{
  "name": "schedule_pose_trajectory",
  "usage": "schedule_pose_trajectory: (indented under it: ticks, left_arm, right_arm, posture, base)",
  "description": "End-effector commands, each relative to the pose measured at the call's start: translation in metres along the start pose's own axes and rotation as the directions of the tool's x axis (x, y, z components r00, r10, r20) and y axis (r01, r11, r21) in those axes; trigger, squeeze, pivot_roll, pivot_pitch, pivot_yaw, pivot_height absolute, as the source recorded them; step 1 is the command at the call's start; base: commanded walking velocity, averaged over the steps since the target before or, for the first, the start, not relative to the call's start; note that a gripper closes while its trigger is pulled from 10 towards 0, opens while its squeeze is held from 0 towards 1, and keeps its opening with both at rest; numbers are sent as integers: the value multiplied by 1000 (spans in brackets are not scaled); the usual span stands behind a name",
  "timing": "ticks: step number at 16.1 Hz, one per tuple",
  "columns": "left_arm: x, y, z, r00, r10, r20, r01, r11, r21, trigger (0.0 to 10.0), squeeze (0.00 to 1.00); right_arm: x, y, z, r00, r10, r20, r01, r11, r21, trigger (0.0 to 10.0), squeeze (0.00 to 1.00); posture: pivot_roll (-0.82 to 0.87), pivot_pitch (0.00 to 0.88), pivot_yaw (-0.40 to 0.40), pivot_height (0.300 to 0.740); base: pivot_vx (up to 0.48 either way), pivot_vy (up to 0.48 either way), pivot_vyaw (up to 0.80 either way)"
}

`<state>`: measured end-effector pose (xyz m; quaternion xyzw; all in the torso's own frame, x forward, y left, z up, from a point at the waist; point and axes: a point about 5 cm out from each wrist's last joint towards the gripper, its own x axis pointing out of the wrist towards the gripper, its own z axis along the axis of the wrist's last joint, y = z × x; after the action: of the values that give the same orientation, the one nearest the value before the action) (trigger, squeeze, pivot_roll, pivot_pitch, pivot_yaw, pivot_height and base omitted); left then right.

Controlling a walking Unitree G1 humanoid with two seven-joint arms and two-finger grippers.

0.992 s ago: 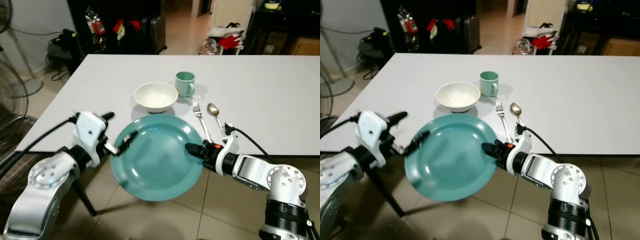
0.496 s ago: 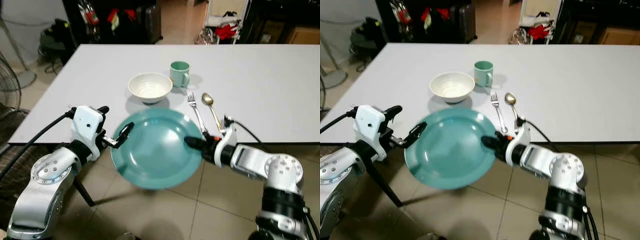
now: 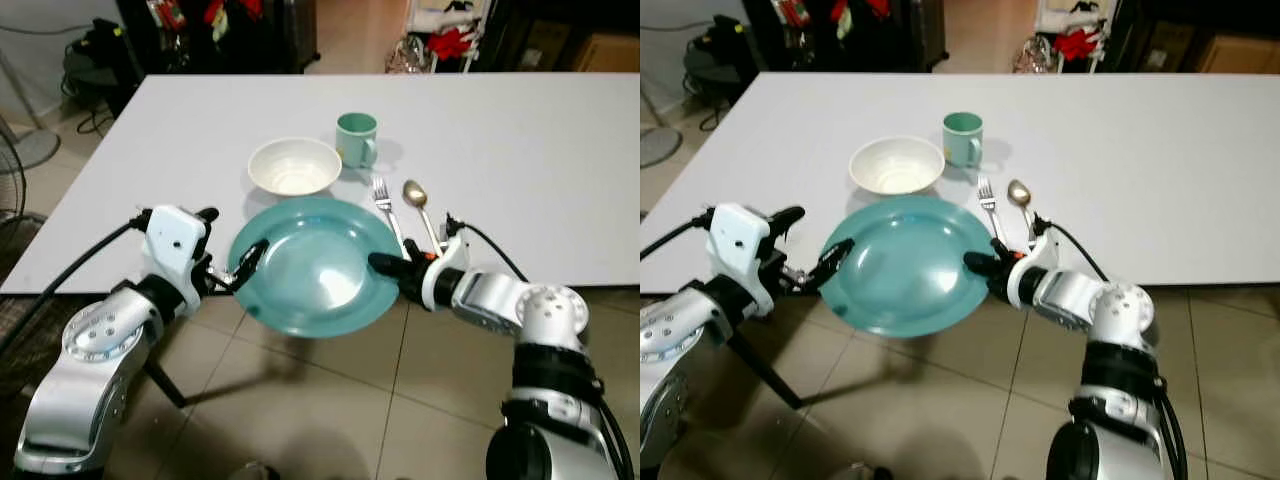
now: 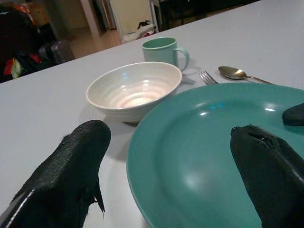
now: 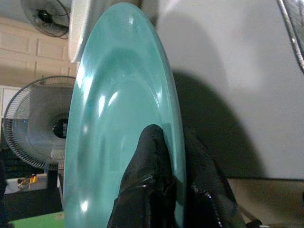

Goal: Setting the table

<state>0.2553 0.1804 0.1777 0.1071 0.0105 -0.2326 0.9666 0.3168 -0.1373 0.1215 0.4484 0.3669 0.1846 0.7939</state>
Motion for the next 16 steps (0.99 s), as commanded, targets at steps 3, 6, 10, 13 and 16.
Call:
schedule_pose_trajectory:
  ticks: [3,6,10,13,16]
  left_arm:
    - [-2,3,4,1000,4,3,-4,1000,11,10000,0]
    - [-2,3,5,1000,4,5,-5,1000,12,10000,0]
    - [1,-2,5,1000,-15,5,15,1000,3,10000,0]
    - [2,-6,4,1000,-29,-1,29,1000,-13,10000,0]
    - [-1,-10,-1,999,-39,-29,39,999,-27,10000,0]
  right_arm:
    - [11,7,11,999,20,31,-20,1000,12,10000,0]
    - [20,6,23,995,-17,98,18,1000,-6,10000,0]
    - [36,8,37,982,-45,183,51,998,-29,10000,0]
    - [47,12,37,977,-56,204,67,997,-48,10000,0]
    - [55,15,34,976,-59,212,70,997,-44,10000,0]
  posture:
    - [-73,35,36,740]
    - [-69,38,34,740]
    - [-64,56,42,740]
    - [-58,67,41,740]
    - [-49,84,33,740]
  base:
    - [0,0,0]
    - [0,0,0]
    - [0,0,0]
    - [0,0,0]
    - [0,0,0]
